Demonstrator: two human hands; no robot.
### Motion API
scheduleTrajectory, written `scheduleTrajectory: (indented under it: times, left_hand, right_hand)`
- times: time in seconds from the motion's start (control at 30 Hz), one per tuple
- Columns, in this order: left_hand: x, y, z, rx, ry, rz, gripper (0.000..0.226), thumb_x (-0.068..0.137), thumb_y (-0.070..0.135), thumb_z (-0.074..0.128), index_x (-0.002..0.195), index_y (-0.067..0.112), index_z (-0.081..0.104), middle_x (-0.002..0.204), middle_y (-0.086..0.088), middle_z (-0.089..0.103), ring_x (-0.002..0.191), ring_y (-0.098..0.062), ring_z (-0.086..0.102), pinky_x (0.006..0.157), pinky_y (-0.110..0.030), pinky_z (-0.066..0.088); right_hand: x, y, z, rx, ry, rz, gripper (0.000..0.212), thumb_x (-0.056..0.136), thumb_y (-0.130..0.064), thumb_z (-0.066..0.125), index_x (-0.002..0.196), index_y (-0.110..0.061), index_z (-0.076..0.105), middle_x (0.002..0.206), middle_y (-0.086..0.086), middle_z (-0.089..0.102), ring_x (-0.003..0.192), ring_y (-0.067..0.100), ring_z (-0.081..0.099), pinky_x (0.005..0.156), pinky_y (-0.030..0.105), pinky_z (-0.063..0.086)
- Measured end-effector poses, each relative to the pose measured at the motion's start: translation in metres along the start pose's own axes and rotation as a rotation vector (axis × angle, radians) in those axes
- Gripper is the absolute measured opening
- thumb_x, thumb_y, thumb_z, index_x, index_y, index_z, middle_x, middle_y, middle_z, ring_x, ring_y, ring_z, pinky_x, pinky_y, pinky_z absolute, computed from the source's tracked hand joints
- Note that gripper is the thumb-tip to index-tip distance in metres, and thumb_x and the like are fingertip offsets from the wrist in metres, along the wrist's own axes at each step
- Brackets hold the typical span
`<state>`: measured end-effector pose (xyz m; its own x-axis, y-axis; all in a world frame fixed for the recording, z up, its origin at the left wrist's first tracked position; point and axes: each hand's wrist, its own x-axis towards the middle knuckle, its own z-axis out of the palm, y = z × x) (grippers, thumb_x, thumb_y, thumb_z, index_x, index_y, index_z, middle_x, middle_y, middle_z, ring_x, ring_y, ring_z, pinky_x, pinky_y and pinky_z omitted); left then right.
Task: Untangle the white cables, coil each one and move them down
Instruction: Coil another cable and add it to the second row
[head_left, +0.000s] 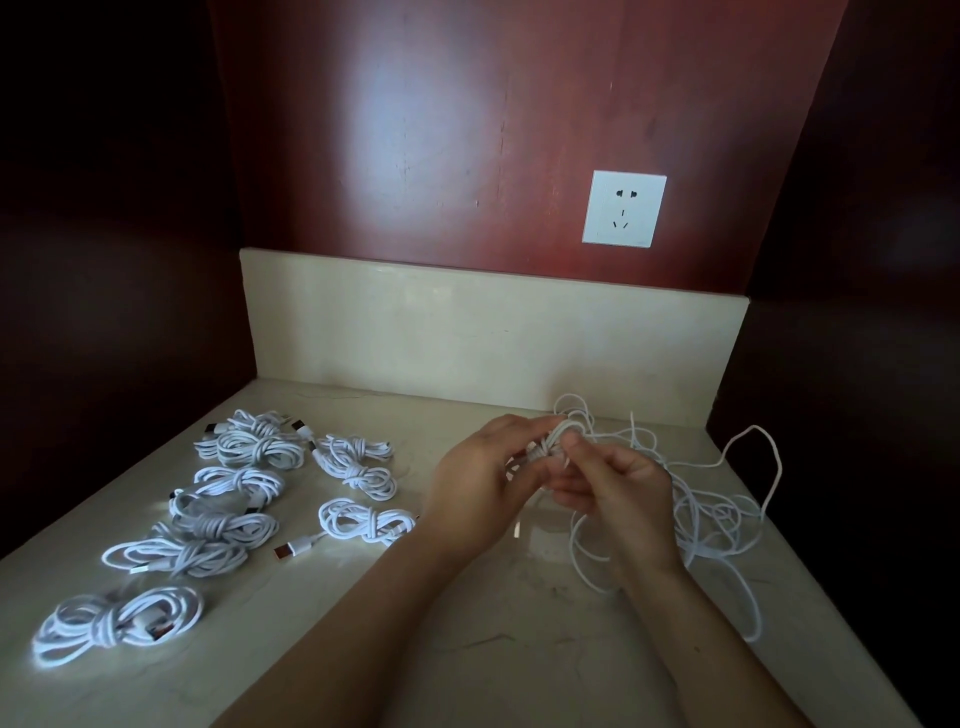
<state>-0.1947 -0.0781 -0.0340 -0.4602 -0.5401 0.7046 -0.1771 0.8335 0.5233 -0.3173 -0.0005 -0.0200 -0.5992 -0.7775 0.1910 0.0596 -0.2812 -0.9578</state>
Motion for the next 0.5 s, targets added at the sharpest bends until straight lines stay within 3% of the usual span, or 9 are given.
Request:
scheduleTrajectory:
  times: [0.1, 0.17, 0.3, 0.5]
  left_hand:
    - [-0.0021, 0.0027, 0.0007, -0.042, -0.021, -0.038, 0.053, 0.078, 0.053, 0.066, 0.129, 0.045, 0.052, 0.111, 0.023, 0.063, 0.095, 0.007, 0.057, 0.077, -0.018, 0.048]
    - [-0.0031, 0.0029, 0.0028, -0.057, -0.031, -0.082, 0.058, 0.074, 0.054, 0.069, 0.128, 0.046, 0.05, 0.115, 0.025, 0.064, 0.099, 0.005, 0.06, 0.083, -0.025, 0.052]
    - [-0.0029, 0.0002, 0.0031, -0.101, -0.057, -0.115, 0.045, 0.078, 0.043, 0.072, 0.12, 0.041, 0.058, 0.104, 0.024, 0.068, 0.092, -0.001, 0.065, 0.081, -0.034, 0.054]
    - [0.0004, -0.004, 0.0015, -0.169, -0.082, -0.121, 0.029, 0.084, 0.036, 0.068, 0.112, 0.039, 0.061, 0.1, 0.02, 0.069, 0.085, -0.002, 0.066, 0.077, -0.037, 0.055]
  right_hand:
    - [-0.0001, -0.0015, -0.0007, 0.041, 0.005, -0.01, 0.016, 0.085, -0.017, 0.073, 0.072, -0.008, 0.069, 0.063, 0.011, 0.069, 0.055, 0.018, 0.066, 0.053, 0.028, 0.056]
    - [0.0008, -0.0009, -0.0005, 0.061, 0.012, 0.009, 0.011, 0.084, -0.013, 0.073, 0.081, -0.007, 0.064, 0.061, 0.01, 0.067, 0.052, 0.017, 0.064, 0.051, 0.028, 0.056]
    - [0.0033, 0.0015, -0.0006, 0.01, -0.013, 0.033, 0.014, 0.085, -0.012, 0.073, 0.095, -0.008, 0.063, 0.064, 0.011, 0.069, 0.056, 0.017, 0.066, 0.053, 0.03, 0.057]
    - [0.0022, -0.0005, -0.0012, -0.033, -0.052, 0.045, 0.01, 0.086, -0.01, 0.072, 0.093, -0.01, 0.064, 0.068, 0.009, 0.073, 0.06, 0.017, 0.071, 0.053, 0.027, 0.056]
